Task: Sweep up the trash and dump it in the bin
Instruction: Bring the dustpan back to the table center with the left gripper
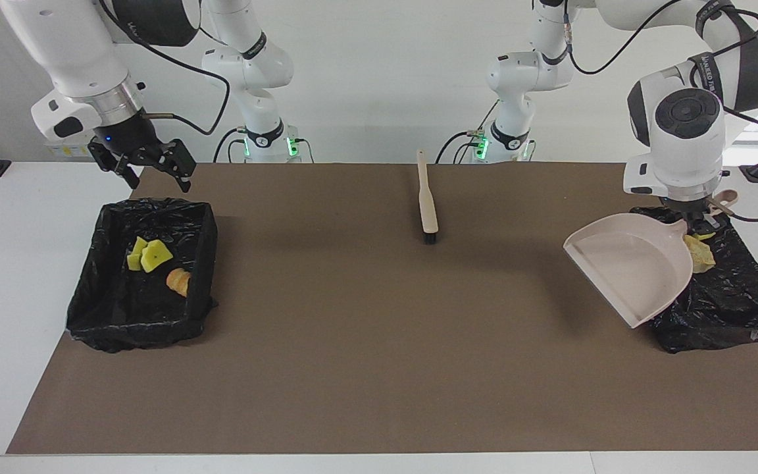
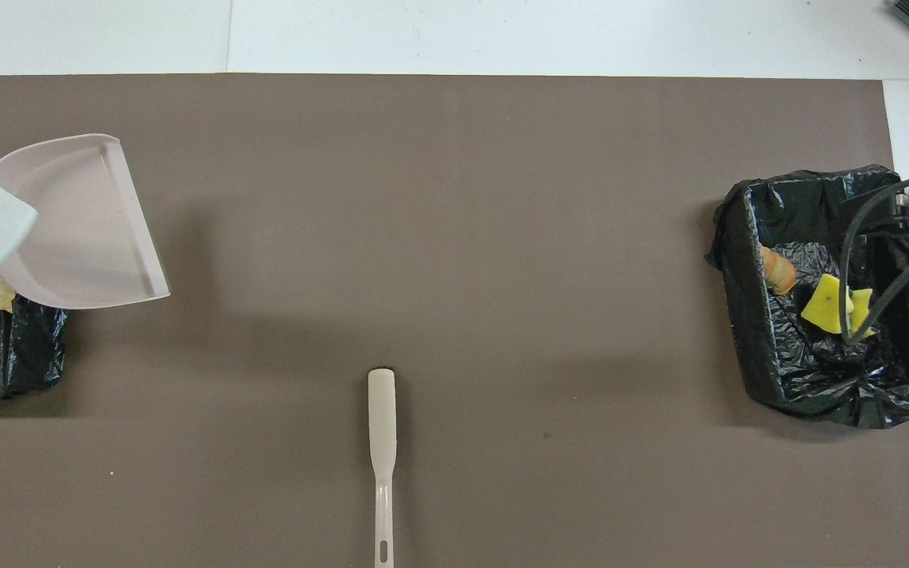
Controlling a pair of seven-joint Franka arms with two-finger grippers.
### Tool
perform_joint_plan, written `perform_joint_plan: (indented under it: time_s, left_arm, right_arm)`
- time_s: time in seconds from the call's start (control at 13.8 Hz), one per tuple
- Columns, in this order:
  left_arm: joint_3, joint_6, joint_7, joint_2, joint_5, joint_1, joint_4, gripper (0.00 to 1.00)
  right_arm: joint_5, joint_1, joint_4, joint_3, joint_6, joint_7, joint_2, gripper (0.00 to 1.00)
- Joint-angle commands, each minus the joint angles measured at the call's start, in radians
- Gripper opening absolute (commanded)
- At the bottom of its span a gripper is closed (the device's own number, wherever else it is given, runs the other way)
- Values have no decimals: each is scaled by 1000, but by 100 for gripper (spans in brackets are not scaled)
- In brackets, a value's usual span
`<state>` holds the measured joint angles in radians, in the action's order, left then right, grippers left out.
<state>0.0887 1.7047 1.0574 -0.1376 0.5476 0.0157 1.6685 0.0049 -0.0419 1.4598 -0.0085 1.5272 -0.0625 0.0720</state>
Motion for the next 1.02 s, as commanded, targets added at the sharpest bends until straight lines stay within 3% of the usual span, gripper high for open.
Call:
perform_joint_plan:
  time_s: [0.0, 0.22, 0.58, 0.94]
  left_arm:
    - [-15, 3, -103, 1, -116, -34, -10, 0]
    - [-15, 9, -308, -10, -188, -117, -3, 0]
    - [-15, 24, -780, -109, -342, -272, -18, 0]
    - [-17, 88, -1316, -243, -529, -345, -154, 0]
  right_arm:
    - [24, -27, 124, 30, 45, -7, -93, 100]
    - [21, -27, 117, 39, 48, -7, -92, 100]
    - [21, -29, 117, 39, 47, -8, -92, 100]
    - [21, -29, 117, 39, 47, -8, -92, 100]
